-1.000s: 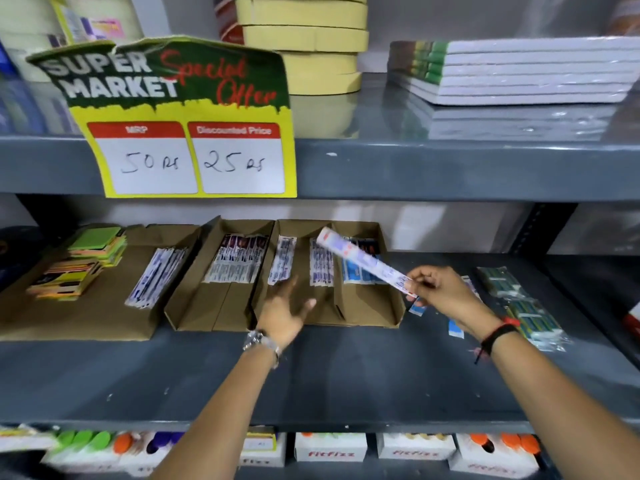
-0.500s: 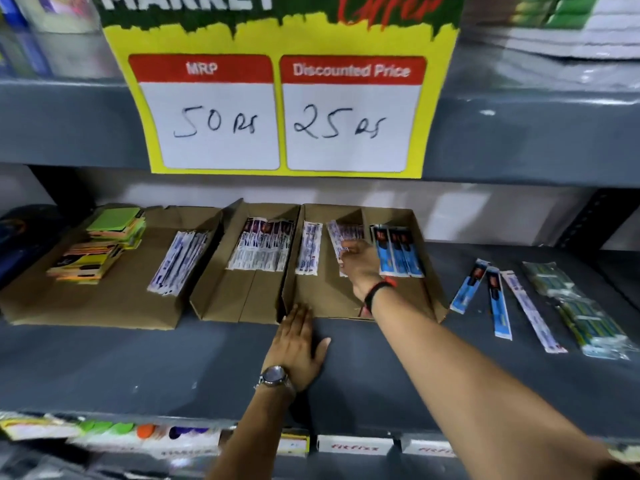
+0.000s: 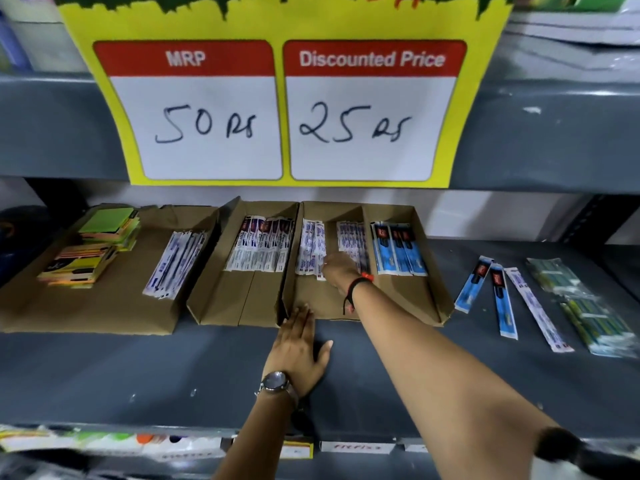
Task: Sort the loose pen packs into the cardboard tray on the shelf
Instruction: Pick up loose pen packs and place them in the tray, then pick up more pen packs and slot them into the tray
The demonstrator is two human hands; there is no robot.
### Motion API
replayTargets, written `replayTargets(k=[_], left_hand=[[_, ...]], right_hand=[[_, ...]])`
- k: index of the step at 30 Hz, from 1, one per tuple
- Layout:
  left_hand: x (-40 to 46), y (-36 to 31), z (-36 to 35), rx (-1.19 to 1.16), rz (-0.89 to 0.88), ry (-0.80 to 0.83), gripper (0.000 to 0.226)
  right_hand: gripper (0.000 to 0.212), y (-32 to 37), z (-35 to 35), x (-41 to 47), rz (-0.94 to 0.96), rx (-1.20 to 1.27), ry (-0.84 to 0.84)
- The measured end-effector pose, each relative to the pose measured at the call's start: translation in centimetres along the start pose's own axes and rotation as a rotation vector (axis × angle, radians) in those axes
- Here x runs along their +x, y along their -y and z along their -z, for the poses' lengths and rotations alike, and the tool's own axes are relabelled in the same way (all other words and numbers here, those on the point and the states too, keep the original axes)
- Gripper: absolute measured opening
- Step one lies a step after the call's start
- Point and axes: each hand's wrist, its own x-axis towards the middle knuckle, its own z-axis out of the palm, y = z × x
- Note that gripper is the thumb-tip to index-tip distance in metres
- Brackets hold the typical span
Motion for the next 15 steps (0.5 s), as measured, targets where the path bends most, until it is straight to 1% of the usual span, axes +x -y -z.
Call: replayTargets(k=[2,4,6,9,12,15], left_hand=[[0.0,0.0,0.0,0.001,0.005,0.004,0.067],[0.0,0.0,0.0,-0.003,0.007,0.013,0.066],[-0.1,0.1,0.1,-0.009,0.002,0.012,0.065],[-0.1,0.2,0.3,-0.02,-0.008,0.004,0.063],[0.0,0.0,0.3,-0.015,-0.004,-0.002,0.061],[0.1,-0.1,0.3,-0.005,0.003,0.007,0.061]], right_hand=[[0.032,0.1,0.5,-0.5,0.064,-0.09,0.001],[0.033,0.2,1.7,-0.9,0.135,-0.077,-0.043],[0.033,0.0,4.2,-1.4,0.198,-0.032,-0.136],[0.029,-2.4,9.8,-1.8,0.228,-0.116,-0.348],[0.026,-7.8,15.2,-2.6,0.108,-0.283,-0.486],[0.029,-13.6,18.2,-4.2,-0.062,-0.411,-0.503]])
